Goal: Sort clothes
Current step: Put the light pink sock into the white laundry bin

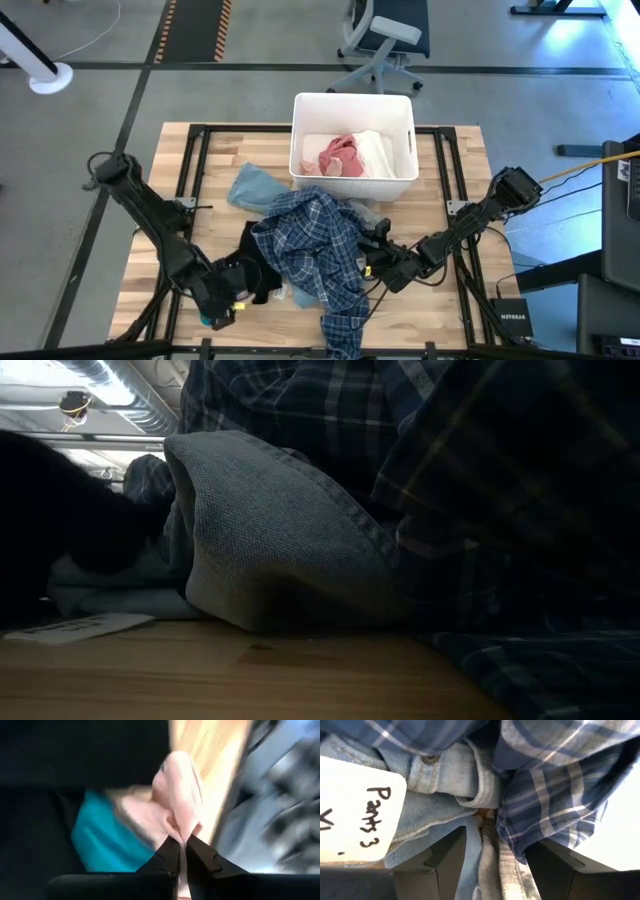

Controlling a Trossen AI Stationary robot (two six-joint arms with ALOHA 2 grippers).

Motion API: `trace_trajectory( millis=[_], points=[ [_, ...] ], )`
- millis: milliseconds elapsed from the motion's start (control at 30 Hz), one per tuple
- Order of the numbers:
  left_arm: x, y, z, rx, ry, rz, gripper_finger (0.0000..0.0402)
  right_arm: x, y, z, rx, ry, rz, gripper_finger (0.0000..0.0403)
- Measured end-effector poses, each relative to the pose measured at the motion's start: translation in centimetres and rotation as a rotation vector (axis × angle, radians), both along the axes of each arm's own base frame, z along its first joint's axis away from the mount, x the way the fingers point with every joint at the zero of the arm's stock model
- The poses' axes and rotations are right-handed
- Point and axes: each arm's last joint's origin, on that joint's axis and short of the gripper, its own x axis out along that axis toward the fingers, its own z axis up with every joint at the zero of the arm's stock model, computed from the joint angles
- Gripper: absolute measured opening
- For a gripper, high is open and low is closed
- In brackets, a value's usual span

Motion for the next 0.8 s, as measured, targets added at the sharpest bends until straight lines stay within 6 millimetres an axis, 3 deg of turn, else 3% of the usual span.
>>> trace_trajectory(
  millis=[233,500,800],
  points=[
    [-0.8,3.3,4.4,0.032,-0.255,0.027,0.0003,0.1,0.0,0.1,-0.037,0.0,0.012,0.0215],
    [-1.3,7.2,7.7,0.134,-0.486,0.047,0.0008,0.1,0.1,0.1,0.02,-0.006,0.008,0.0215],
    [-0.4,11.2,11.0,0.52,-0.789,0.037,0.0011,0.1,0.3,-0.1,0.19,-0.017,-0.007,0.0215]
  ],
)
